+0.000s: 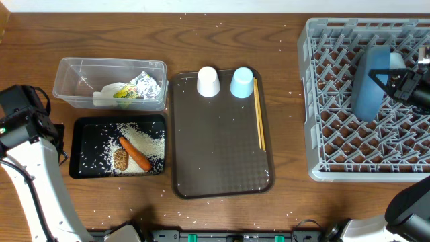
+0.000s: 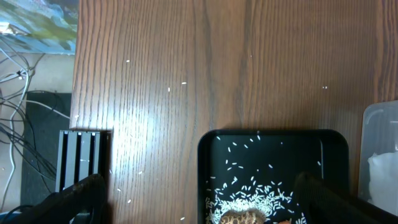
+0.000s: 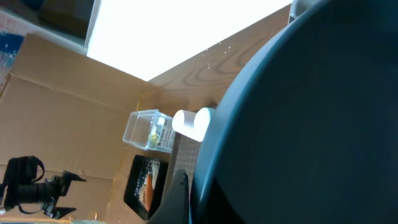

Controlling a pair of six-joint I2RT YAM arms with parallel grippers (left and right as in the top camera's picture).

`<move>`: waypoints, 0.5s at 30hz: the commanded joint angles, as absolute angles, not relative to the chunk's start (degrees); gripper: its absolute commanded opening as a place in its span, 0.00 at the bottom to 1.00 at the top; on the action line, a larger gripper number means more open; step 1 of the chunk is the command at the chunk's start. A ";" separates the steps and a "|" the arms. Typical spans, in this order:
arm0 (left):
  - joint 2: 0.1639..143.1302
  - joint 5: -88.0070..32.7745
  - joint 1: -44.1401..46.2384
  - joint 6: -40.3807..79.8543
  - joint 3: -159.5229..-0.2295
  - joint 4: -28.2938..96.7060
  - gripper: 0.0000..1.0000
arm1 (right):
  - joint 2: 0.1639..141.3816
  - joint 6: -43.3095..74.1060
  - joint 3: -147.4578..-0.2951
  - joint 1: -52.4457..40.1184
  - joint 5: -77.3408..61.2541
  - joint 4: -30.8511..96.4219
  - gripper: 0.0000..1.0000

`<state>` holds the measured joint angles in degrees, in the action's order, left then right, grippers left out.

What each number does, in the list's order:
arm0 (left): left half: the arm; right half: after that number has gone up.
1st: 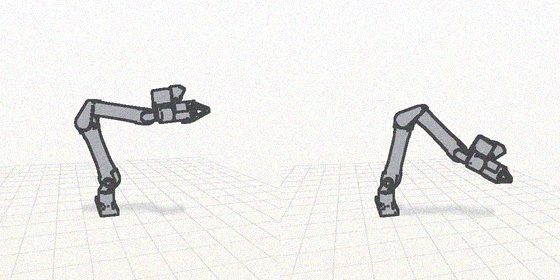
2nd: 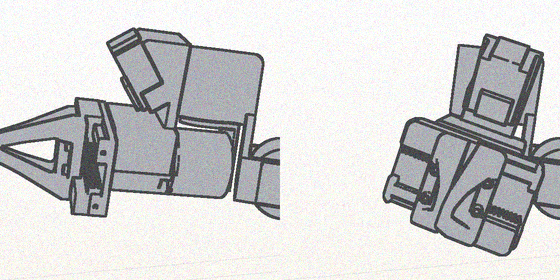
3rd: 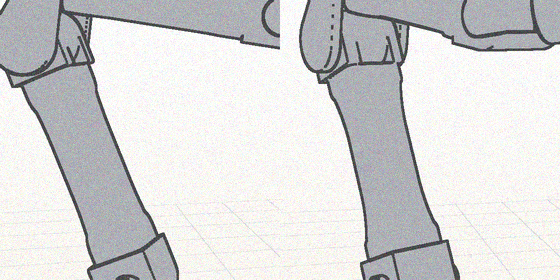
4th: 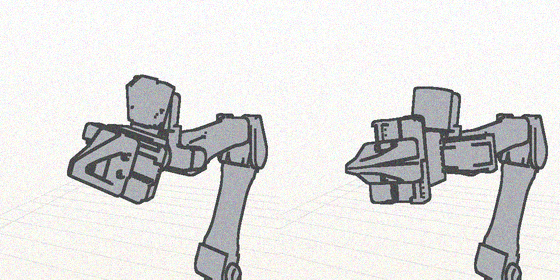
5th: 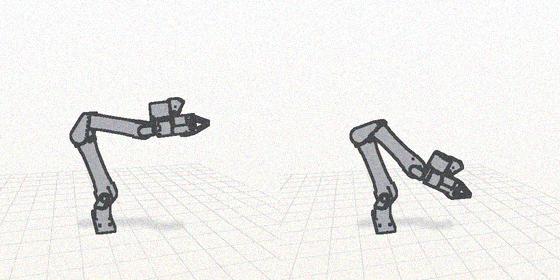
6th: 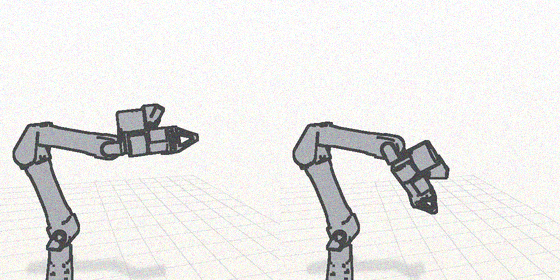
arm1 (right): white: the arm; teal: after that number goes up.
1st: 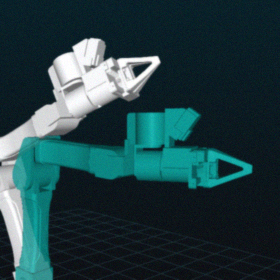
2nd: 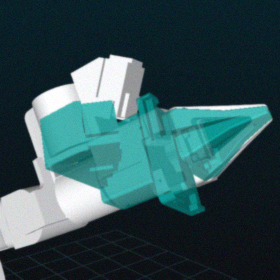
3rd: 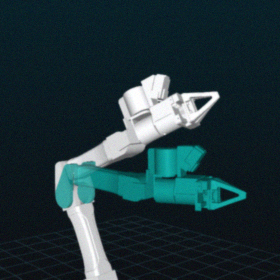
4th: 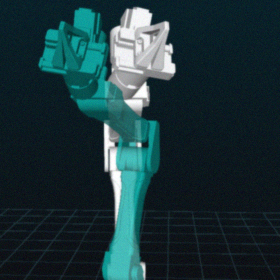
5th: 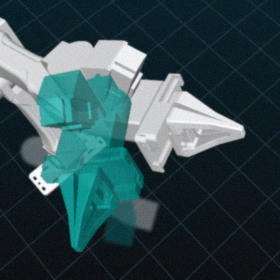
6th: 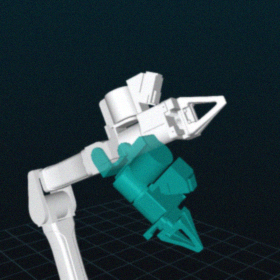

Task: Sort waste into correct bins and load items into the dishwasher rack
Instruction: 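Lower the plate upright into the rack slots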

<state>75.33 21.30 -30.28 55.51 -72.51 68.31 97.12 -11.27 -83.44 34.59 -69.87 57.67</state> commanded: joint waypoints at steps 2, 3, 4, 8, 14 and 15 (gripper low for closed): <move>75.22 21.61 -30.57 55.83 -72.42 68.51 0.98 | 97.38 -7.35 -82.72 34.52 -62.41 57.54 0.01; 75.22 21.61 -30.57 55.83 -72.42 68.53 0.98 | 97.32 -7.29 -82.78 34.57 -62.26 57.58 0.01; 75.22 21.61 -30.57 55.83 -72.42 68.53 0.98 | 97.21 -6.96 -82.87 34.72 -61.71 57.60 0.01; 75.22 21.61 -30.57 55.83 -72.42 68.51 0.98 | 96.42 -1.10 -83.50 35.31 -52.62 57.58 0.04; 75.22 21.61 -30.57 55.83 -72.42 68.53 0.98 | 94.78 2.76 -83.59 35.33 -44.99 57.60 0.39; 75.22 21.61 -30.57 55.83 -72.42 68.53 0.98 | 94.50 3.73 -83.59 35.33 -43.79 57.67 0.40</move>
<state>75.33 21.30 -30.28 55.51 -72.51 68.31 94.76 0.05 -84.01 34.87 -55.79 57.47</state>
